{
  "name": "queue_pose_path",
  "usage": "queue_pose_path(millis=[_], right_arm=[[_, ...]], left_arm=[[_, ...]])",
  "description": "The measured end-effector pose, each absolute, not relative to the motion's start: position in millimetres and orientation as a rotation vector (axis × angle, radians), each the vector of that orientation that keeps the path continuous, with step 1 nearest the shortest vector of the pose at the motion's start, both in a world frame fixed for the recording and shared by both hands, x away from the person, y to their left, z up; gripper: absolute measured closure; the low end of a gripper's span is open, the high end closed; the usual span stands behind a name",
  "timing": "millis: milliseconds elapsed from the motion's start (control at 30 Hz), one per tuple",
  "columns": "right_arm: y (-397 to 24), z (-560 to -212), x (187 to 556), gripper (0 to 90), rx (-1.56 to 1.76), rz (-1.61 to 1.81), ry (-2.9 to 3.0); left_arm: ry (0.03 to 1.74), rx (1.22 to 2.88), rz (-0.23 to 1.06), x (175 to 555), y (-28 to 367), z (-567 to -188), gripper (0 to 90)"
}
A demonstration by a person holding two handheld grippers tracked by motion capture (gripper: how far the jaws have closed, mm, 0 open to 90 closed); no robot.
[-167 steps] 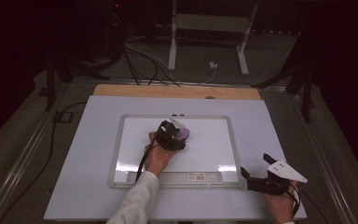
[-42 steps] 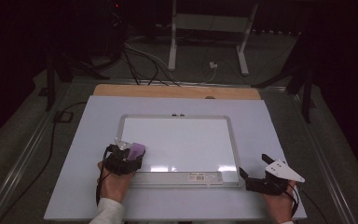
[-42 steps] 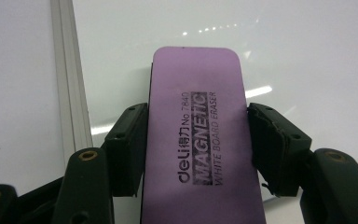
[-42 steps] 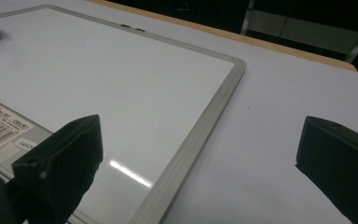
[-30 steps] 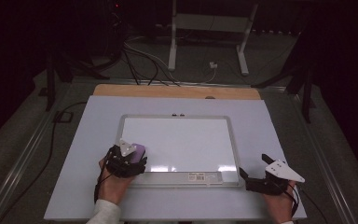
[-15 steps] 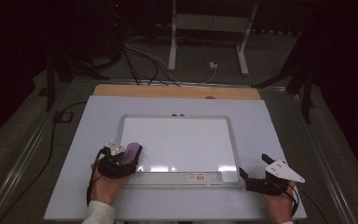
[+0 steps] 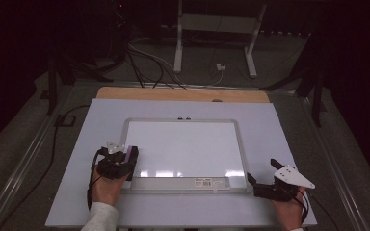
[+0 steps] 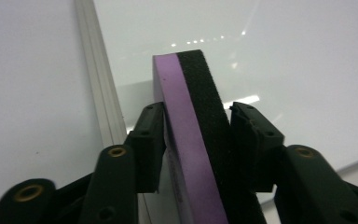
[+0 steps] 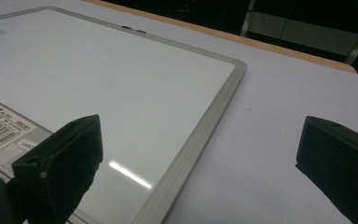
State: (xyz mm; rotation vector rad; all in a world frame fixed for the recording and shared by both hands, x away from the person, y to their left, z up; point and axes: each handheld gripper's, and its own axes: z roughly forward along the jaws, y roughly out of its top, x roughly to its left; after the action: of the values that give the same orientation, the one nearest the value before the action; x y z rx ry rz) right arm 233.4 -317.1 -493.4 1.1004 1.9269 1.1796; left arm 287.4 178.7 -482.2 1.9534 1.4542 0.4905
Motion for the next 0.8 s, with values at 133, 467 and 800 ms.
queue_pose_path(millis=[133, 467, 800], right_arm=[[-319.1, -493.5, 233.5, 0.9, 1.110, 1.182, 1.921], [-316.4, -493.5, 233.5, 0.9, 1.099, 1.179, 1.929], [-315.7, -493.4, 233.5, 0.9, 1.095, 1.181, 1.929]], left_arm=[[1.497, 1.943, 0.529, 279.3, 178.9, -480.9, 64.7], [1.549, 1.896, 0.570, 255.2, 178.2, -481.8, 65.0], [1.470, 1.810, 0.627, 252.6, 181.3, -476.5, 44.0]])
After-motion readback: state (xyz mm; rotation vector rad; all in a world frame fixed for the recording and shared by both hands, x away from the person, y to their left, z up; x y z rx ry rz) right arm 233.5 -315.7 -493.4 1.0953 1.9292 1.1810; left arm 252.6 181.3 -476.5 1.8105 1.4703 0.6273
